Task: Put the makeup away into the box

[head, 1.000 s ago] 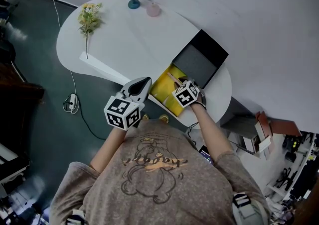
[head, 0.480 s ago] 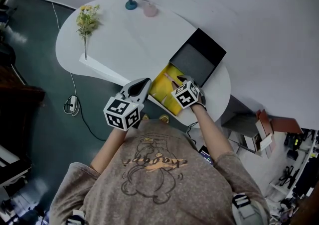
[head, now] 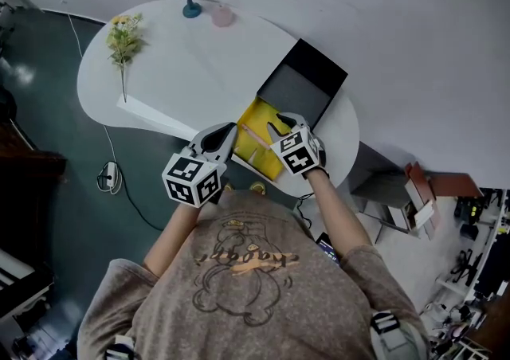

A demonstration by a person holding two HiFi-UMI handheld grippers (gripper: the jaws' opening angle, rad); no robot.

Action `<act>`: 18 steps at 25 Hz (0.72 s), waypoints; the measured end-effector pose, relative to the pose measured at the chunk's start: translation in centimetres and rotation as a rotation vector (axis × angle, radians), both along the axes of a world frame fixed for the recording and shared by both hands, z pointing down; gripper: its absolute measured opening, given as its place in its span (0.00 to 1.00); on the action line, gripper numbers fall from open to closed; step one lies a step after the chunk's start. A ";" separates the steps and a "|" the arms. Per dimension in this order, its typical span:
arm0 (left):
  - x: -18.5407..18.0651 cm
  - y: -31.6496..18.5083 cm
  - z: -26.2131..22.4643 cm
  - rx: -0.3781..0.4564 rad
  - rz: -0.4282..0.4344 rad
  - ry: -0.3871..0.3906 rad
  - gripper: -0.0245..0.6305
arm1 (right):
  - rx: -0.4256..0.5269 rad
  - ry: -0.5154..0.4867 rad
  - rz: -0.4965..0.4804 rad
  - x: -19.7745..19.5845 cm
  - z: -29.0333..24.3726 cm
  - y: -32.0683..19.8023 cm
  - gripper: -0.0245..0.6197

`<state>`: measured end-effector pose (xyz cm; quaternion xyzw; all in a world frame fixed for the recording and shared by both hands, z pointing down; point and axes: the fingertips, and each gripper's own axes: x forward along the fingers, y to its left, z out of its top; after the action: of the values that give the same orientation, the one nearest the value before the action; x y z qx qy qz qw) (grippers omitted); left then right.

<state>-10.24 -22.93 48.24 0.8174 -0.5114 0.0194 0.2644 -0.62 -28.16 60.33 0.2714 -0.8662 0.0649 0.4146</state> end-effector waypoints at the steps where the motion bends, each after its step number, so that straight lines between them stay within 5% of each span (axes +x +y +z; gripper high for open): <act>1: 0.3 0.0 0.0 0.002 0.006 0.000 0.07 | 0.005 -0.017 0.011 0.2 -0.5 0.0 0.23; 18: 4.6 -0.8 -0.9 0.032 0.133 -0.002 0.07 | 0.093 -0.299 0.351 9.8 -7.5 1.4 0.23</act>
<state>-5.65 -23.74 47.35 0.8536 -0.4567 0.0297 0.2489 9.15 -26.78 52.79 0.4238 -0.8596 0.1355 0.2513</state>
